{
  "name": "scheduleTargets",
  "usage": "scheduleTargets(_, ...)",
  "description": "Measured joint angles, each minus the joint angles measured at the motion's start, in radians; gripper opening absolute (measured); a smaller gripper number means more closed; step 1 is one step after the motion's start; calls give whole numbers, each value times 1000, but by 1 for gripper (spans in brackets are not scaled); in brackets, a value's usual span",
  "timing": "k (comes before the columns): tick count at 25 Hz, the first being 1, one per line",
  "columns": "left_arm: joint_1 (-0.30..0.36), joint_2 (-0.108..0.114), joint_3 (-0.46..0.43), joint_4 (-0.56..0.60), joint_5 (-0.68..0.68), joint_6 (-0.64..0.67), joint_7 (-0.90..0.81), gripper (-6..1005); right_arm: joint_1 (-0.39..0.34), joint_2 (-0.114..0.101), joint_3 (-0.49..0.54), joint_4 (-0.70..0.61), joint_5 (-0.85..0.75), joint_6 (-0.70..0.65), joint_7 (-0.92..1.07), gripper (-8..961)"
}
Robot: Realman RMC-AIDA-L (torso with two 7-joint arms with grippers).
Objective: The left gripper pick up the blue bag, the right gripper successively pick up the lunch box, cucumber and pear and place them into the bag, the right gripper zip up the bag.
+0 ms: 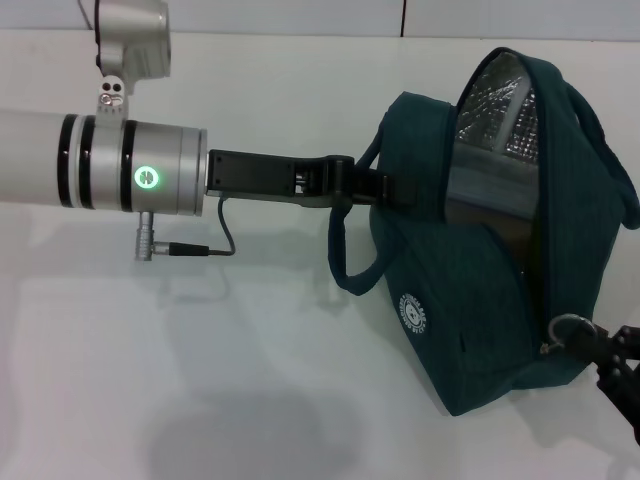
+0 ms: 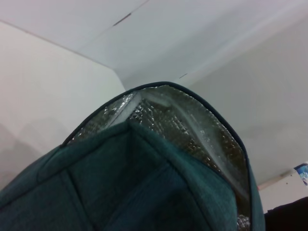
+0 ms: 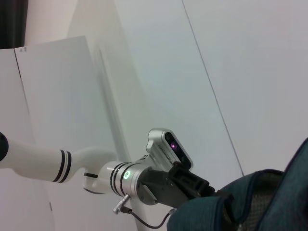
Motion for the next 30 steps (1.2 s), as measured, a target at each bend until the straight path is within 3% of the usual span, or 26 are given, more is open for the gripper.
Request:
scheduleTargets(11, 59, -1, 42, -2, -148, 27, 183, 137, 12, 9, -1, -5, 0, 4, -4, 9)
scheduleTargets(17, 94, -1, 50, 2, -242, 77, 281, 335, 20, 9, 1, -5, 0, 5, -10, 9)
scheduleTargets(30, 173, 3, 43, 6, -327, 183, 471, 888, 43, 15, 63, -21, 5, -23, -15, 9)
